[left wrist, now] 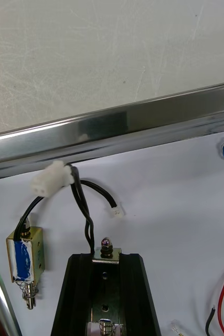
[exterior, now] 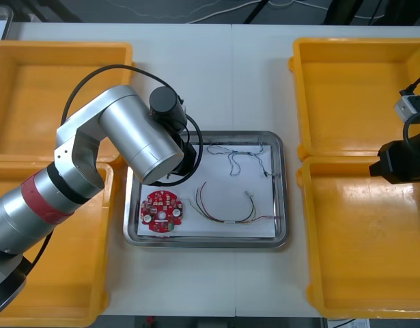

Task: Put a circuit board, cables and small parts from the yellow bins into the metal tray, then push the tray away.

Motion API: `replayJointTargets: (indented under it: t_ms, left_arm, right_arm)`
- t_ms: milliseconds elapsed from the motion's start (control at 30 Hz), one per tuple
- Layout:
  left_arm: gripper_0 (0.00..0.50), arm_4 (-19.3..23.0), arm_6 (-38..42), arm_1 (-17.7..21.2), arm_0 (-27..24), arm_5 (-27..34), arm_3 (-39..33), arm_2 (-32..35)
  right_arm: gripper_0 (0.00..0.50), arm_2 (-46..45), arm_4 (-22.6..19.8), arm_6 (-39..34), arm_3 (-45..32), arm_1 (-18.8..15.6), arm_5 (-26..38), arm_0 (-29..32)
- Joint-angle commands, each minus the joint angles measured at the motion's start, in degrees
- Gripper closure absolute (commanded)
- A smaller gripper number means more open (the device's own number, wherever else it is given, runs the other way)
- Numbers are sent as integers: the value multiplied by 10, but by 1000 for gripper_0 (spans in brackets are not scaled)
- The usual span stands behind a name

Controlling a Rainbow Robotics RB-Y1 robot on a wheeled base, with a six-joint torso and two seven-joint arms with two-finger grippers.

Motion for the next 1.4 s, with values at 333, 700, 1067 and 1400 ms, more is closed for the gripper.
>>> replayJointTargets:
  t_ms: [333,700,1067,1400]
  left_arm:
    - [500,-6,45,-15,-23,4,6,-6]
    - [500,-7,42,-15,-23,-8,19,-7]
    - [63,-12,45,-15,-23,-12,12,-6]
    - [20,44,42,0,-25,56,-60,52]
  right_arm:
    - [0,-15,-9,-17,-26,2,2,7]
    - [0,0,-17,-21,-40,3,2,7]
    - [0,3,-18,-21,-61,3,2,7]
    - [0,14,-20,-17,-69,3,2,6]
